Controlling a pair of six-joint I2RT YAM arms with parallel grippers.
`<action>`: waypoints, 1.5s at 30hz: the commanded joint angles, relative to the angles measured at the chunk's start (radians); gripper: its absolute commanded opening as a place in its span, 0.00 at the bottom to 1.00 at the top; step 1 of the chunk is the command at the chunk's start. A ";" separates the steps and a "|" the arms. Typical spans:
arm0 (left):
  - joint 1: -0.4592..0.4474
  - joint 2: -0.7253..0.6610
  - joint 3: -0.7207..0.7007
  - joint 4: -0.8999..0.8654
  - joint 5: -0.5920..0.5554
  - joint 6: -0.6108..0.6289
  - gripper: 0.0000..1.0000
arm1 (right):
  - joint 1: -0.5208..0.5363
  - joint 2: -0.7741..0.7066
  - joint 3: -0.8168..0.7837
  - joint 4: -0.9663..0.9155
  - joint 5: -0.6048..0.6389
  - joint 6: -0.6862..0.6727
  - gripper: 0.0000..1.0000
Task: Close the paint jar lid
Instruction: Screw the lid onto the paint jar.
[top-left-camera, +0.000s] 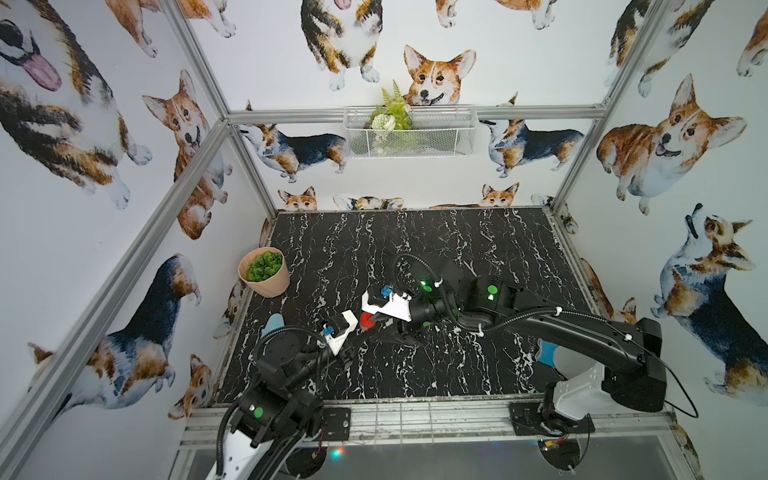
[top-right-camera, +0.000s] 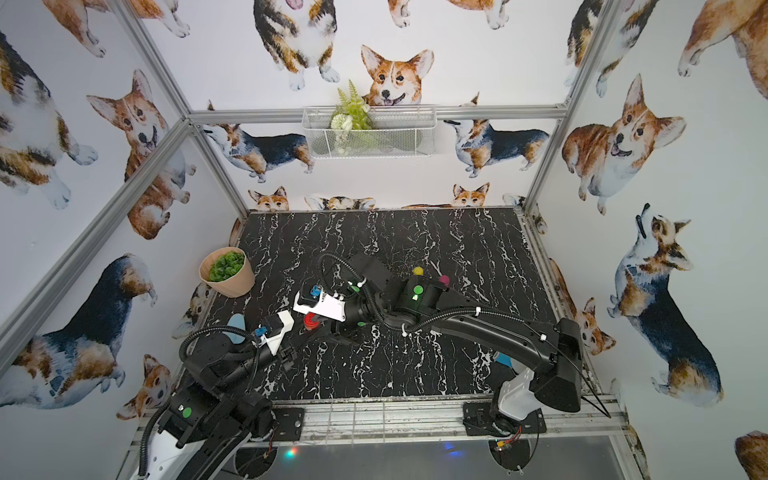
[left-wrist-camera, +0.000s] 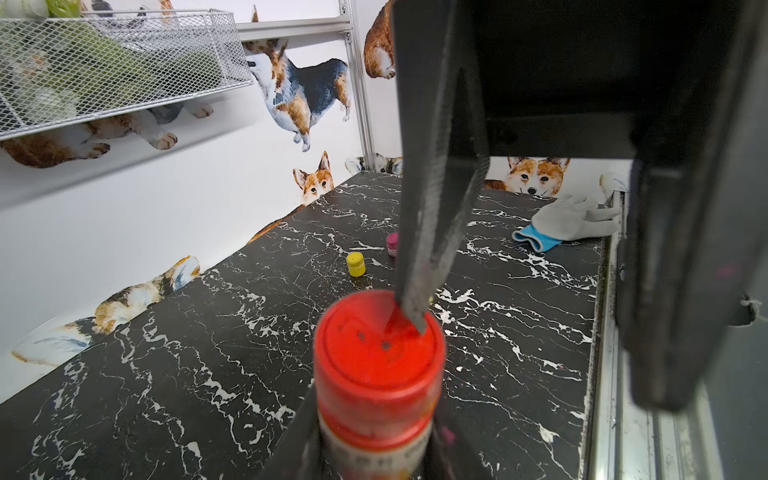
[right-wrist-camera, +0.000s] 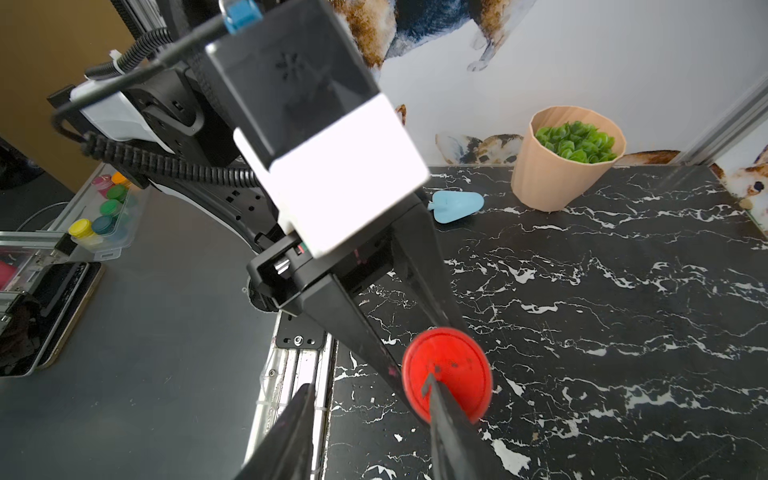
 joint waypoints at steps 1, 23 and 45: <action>0.003 -0.003 0.008 0.033 -0.001 0.007 0.30 | 0.006 -0.009 -0.018 0.040 0.052 0.002 0.46; 0.003 -0.005 0.008 0.033 -0.002 0.006 0.30 | 0.009 0.017 -0.013 0.110 0.137 0.009 0.36; 0.003 -0.084 0.010 0.023 -0.190 0.032 0.29 | 0.079 0.109 -0.105 0.293 0.396 0.237 0.29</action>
